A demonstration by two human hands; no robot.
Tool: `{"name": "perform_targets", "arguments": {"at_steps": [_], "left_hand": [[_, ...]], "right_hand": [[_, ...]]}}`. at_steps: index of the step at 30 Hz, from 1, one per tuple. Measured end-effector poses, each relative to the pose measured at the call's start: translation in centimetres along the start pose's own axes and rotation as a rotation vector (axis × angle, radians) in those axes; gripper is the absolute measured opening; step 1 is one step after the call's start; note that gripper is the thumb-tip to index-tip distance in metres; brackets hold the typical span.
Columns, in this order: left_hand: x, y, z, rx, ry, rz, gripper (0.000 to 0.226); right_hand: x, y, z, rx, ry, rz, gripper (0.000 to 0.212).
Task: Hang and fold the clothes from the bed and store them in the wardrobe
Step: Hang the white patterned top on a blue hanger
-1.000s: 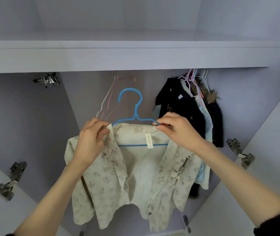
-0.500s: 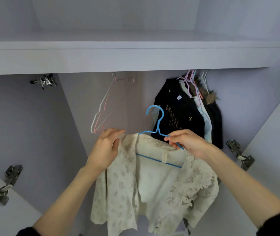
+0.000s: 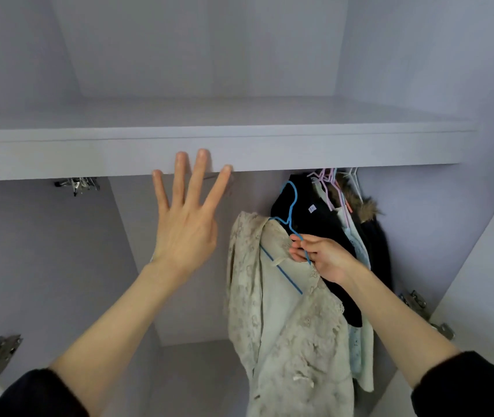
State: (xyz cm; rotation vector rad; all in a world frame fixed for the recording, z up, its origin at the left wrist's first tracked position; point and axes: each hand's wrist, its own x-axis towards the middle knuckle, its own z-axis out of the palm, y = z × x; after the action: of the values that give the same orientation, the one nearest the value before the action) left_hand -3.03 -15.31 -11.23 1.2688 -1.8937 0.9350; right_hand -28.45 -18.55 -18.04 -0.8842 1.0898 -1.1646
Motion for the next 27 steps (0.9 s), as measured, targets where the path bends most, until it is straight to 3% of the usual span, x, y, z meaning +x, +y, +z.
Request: {"name": "perform_targets", "arguments": {"at_steps": [13,18,22,25,27], "left_hand": [[0.5,-0.1,1.4,0.127,0.035,0.013,0.109],[0.6,0.0,1.6,0.134,0.037,0.014,0.109],[0.4,0.0,1.7,0.138,0.041,0.014,0.112],[0.4,-0.1,1.7,0.145,0.031,0.012,0.111],[0.4,-0.1,1.5,0.138,0.022,0.008,0.111]], "right_hand": [[7.3,-6.4,0.3,0.200,0.048,-0.185,0.039],[9.7,-7.2,-0.6,0.174,0.111,-0.169,0.038],[11.1,-7.2,-2.0,-0.024,0.212,-0.108,0.044],[11.4,-7.7,-2.9,-0.043,0.326,-0.084,0.034],[10.8,-8.0,-3.1,-0.101,0.377,-0.127,0.011]]}}
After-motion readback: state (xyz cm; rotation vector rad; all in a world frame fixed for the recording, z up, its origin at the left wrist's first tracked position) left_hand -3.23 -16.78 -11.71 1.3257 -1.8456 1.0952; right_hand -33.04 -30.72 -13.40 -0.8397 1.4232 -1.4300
